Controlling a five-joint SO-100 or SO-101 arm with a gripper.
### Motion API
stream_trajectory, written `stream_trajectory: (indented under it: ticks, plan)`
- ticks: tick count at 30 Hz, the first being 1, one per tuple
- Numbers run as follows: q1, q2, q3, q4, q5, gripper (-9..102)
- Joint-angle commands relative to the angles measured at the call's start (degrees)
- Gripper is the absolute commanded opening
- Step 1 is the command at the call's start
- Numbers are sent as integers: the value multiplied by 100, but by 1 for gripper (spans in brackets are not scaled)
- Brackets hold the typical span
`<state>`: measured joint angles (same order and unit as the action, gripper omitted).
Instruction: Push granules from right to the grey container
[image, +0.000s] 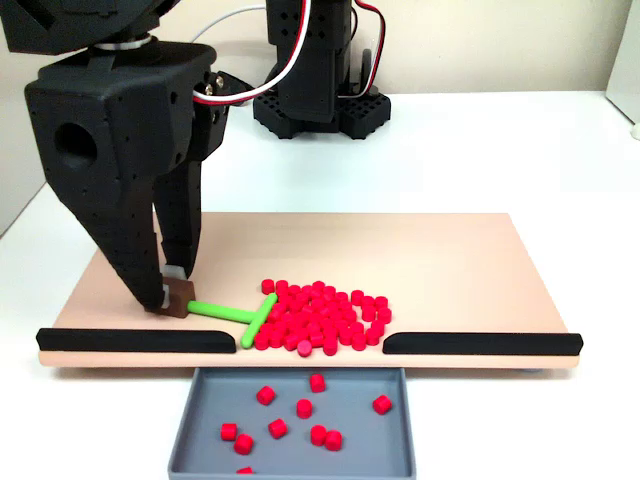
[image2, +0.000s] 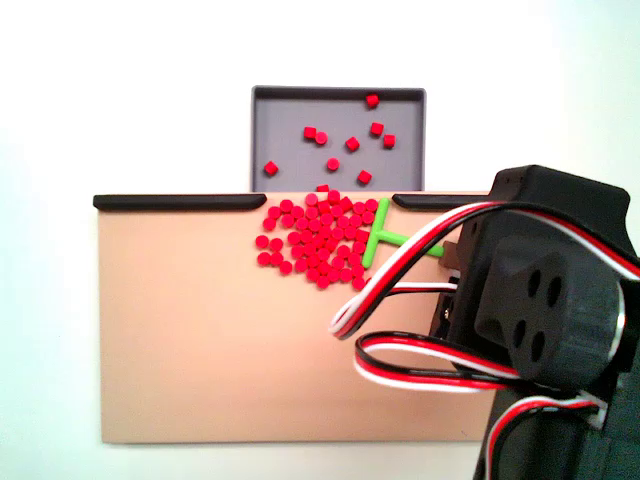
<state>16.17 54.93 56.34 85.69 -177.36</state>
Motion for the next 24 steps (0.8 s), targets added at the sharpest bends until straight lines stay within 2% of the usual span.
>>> stream_trajectory:
  ticks: [1,24]
  plan:
    - [-44,132,-88,0,53,0]
    - [-97,141,-62,0,246,0]
